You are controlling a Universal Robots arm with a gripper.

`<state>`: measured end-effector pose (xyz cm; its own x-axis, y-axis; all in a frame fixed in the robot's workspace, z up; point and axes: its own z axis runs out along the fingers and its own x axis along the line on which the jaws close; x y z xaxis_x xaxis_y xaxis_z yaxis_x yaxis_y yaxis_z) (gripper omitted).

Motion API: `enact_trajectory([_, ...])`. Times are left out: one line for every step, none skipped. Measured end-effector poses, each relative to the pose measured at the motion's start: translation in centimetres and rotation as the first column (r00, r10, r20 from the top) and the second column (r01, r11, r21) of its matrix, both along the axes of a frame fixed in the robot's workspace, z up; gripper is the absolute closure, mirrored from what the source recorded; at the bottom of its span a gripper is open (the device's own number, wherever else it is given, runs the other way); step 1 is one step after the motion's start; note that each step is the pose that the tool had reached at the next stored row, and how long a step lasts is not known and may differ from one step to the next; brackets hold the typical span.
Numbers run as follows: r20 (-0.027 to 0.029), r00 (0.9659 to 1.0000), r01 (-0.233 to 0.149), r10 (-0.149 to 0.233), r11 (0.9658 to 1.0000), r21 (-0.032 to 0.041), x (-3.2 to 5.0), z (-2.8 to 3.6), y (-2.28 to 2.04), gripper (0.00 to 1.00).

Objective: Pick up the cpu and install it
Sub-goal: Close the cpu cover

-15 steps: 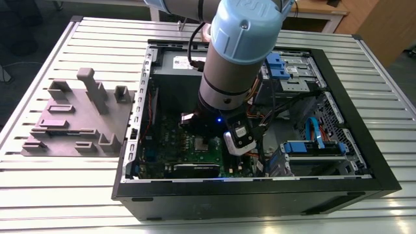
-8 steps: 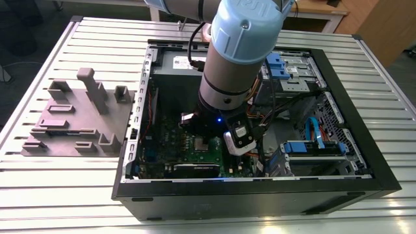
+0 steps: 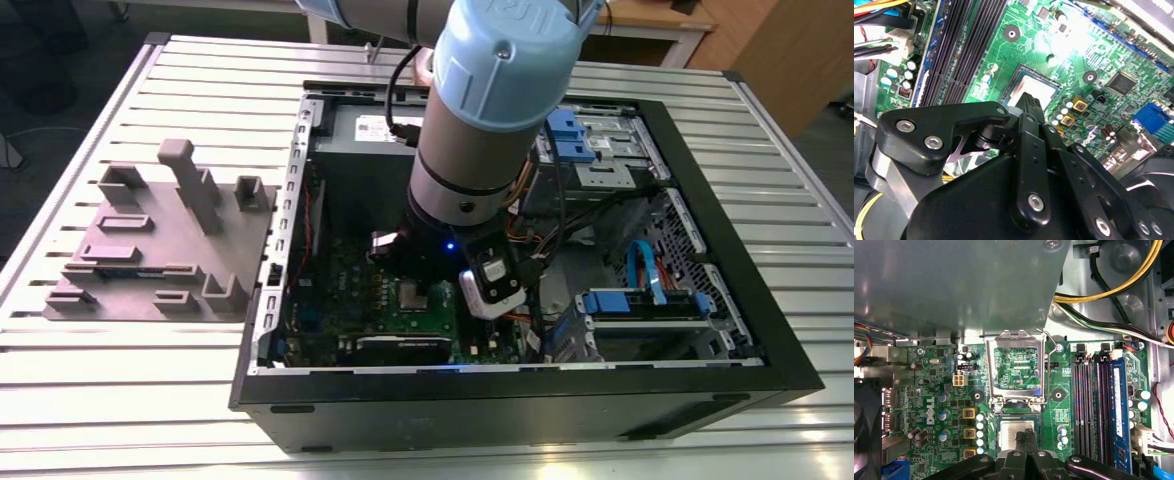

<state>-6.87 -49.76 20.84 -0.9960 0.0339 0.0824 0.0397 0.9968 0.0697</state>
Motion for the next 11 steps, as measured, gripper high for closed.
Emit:
enact_trajectory([0.0000, 1.0000, 0.000, 0.000, 1.0000, 0.0014, 0.00, 0.01, 0.00, 0.89])
enact_trajectory([0.0001, 1.0000, 0.000, 0.000, 1.0000, 0.0031, 0.00, 0.11, 0.00, 0.89])
enact_trajectory([0.0002, 1.0000, 0.000, 0.000, 1.0000, 0.0034, -0.01, 0.34, 0.00, 0.89])
enact_trajectory([0.0001, 1.0000, 0.000, 0.000, 1.0000, 0.0034, -0.01, 0.65, 0.00, 0.89])
enact_trajectory([0.0001, 1.0000, 0.000, 0.000, 1.0000, 0.0035, -0.01, 0.98, 0.00, 0.89])
enact_trajectory([0.0001, 1.0000, 0.000, 0.000, 1.0000, 0.0035, -0.01, 1.32, 0.00, 0.89])
enact_trajectory([0.0001, 1.0000, 0.000, 0.000, 1.0000, 0.0035, -0.02, 1.63, 0.00, 0.89])
enact_trajectory([0.0001, 1.0000, 0.000, 0.000, 1.0000, 0.0036, -0.02, 1.94, 0.00, 0.89])
enact_trajectory([0.0001, 1.0000, 0.000, 0.000, 1.0000, 0.0035, -0.02, 2.24, 0.00, 0.89])
enact_trajectory([0.0001, 1.0000, 0.000, 0.000, 1.0000, 0.0034, -0.02, 2.54, 0.00, 0.89])
enact_trajectory([0.0000, 1.0000, -0.001, 0.001, 1.0000, 0.0034, -0.02, 2.78, 0.00, 0.89])
